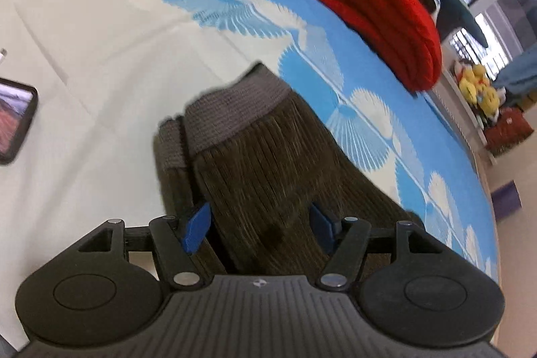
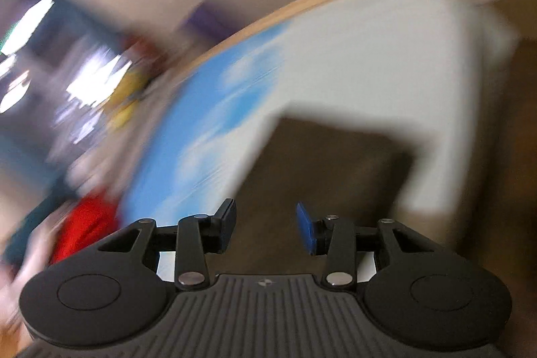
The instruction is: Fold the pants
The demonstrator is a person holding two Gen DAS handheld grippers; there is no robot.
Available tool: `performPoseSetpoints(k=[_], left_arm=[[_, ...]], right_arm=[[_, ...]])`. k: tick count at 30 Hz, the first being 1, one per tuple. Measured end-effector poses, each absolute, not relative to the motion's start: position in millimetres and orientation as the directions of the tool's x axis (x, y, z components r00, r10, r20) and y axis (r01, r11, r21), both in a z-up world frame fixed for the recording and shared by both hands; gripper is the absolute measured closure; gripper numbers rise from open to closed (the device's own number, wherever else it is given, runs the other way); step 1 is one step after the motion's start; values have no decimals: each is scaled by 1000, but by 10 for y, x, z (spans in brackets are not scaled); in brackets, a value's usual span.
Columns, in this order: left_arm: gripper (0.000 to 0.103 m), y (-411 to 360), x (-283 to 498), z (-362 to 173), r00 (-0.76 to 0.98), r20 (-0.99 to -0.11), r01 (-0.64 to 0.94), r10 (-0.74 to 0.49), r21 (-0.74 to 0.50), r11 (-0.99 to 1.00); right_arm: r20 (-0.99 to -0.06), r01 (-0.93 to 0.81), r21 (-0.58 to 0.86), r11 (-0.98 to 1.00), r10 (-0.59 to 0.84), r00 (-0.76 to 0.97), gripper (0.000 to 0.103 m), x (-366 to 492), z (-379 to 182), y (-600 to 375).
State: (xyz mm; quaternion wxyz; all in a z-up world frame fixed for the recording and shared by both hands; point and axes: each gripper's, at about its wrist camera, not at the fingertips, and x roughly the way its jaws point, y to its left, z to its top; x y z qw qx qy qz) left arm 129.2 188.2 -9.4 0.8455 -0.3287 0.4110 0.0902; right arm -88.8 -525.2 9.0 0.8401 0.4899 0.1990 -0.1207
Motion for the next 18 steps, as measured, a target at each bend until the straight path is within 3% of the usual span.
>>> performPoseSetpoints(k=[4, 9, 13, 18], left_arm=[[33, 1758, 1173, -195, 630, -753, -381, -192, -515, 768], [33, 1630, 1125, -350, 607, -749, -349, -267, -553, 757], [32, 1528, 1191, -359, 593, -757, -306, -274, -527, 793], [28, 1532, 1180, -356, 582, -757, -278, -296, -527, 803]], right_arm=[[-436, 211, 805, 555, 311, 844, 60, -381, 174, -4276], [-529, 186, 801, 569, 527, 665, 60, 103, -386, -2998], [-621, 184, 739, 648, 549, 560, 60, 238, -722, -2422], [-588, 164, 761, 627, 562, 581, 60, 292, -752, -2248]])
